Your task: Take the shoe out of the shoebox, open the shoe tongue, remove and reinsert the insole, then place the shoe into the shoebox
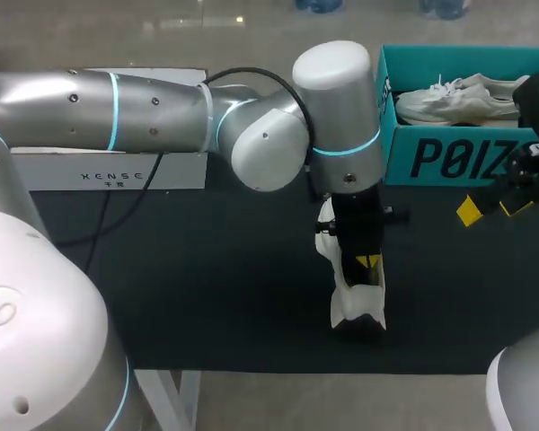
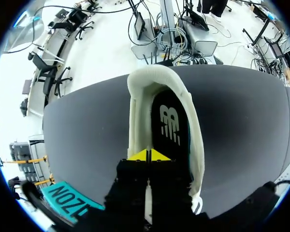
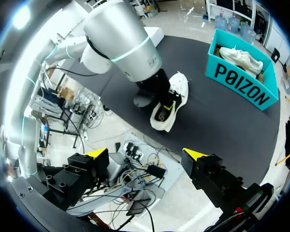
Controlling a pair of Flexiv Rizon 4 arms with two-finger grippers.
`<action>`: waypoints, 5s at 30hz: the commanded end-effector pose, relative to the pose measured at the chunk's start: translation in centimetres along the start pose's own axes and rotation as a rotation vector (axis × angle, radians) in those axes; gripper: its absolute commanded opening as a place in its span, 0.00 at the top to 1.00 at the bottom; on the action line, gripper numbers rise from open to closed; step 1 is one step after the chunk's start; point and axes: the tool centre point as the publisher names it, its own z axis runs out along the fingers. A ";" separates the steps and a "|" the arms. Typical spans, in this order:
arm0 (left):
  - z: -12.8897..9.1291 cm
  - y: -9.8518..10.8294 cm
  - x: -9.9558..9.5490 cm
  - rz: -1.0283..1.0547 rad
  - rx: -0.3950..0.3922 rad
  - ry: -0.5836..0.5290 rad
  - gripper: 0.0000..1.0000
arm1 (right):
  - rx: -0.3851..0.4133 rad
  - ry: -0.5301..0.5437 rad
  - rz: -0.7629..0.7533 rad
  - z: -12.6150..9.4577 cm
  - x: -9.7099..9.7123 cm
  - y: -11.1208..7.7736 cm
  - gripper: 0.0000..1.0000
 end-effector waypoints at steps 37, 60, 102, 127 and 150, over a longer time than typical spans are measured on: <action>-0.2 2.2 2.1 -0.005 -0.110 0.098 0.00 | 0.008 0.000 0.001 0.0 0.0 0.4 0.00; -1.9 1.4 1.4 0.014 -0.110 0.063 0.00 | 0.008 0.000 0.001 0.0 0.0 0.4 0.00; -6.4 3.3 1.9 -0.098 -0.111 -0.006 1.00 | 0.008 0.000 0.001 0.0 0.0 0.4 0.00; -8.5 0.6 2.8 -0.361 0.062 -0.046 0.00 | 0.008 0.000 0.001 0.0 0.0 0.4 0.00; -8.5 0.6 2.8 -0.361 0.062 -0.046 0.00 | -0.067 -0.055 -0.029 -5.7 -4.3 -5.8 0.00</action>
